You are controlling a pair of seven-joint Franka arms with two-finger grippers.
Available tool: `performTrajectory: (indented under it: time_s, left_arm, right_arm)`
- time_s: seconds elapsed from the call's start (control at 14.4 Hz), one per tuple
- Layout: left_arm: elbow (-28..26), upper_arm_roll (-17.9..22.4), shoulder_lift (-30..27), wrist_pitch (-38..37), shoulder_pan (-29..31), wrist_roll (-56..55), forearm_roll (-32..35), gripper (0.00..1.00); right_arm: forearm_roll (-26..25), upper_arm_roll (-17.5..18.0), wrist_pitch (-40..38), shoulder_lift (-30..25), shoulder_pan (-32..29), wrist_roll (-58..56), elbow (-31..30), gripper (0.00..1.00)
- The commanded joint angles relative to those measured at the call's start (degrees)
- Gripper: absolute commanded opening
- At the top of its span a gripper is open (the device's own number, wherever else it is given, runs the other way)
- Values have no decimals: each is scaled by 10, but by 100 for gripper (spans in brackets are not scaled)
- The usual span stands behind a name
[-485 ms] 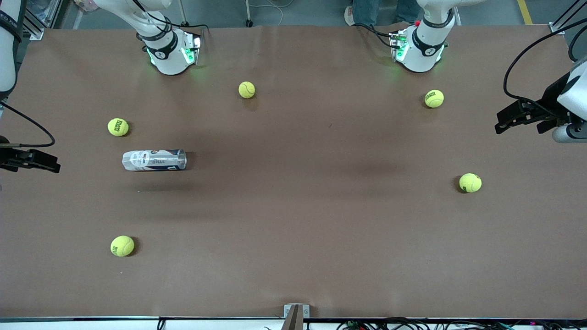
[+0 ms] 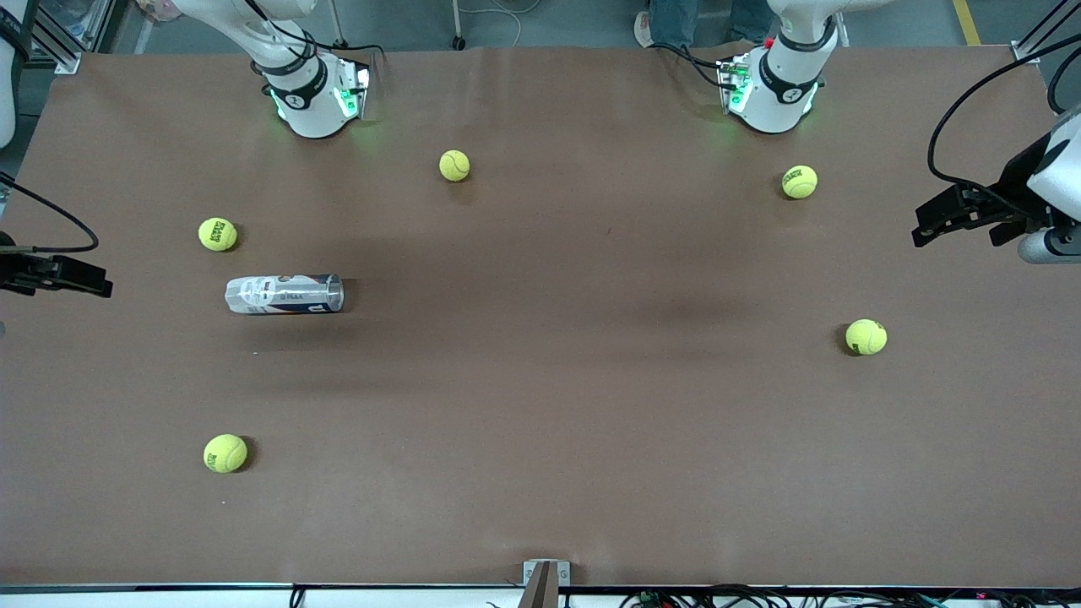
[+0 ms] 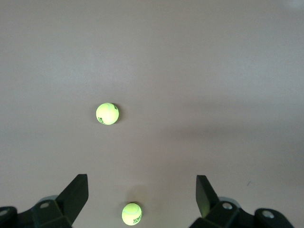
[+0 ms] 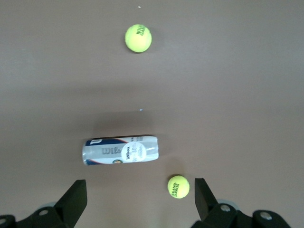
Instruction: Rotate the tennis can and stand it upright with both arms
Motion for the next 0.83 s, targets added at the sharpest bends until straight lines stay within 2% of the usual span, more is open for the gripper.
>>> performTrajectory:
  time_s: [0.0, 0.35, 0.76]
  left_arm:
    - [-3, -1, -8, 2, 2, -5, -6, 100]
    - [-3, -1, -8, 2, 4, -5, -7, 100]
    - [-3, -1, -8, 2, 4, -5, -7, 100]
  right_arm:
    - [24, 0, -12, -40, -11, -7, -24, 100]
    - [40, -1, -1, -90, -20, -9, -72, 100]
    - [40, 0, -1, -93, -18, -5, -56, 100]
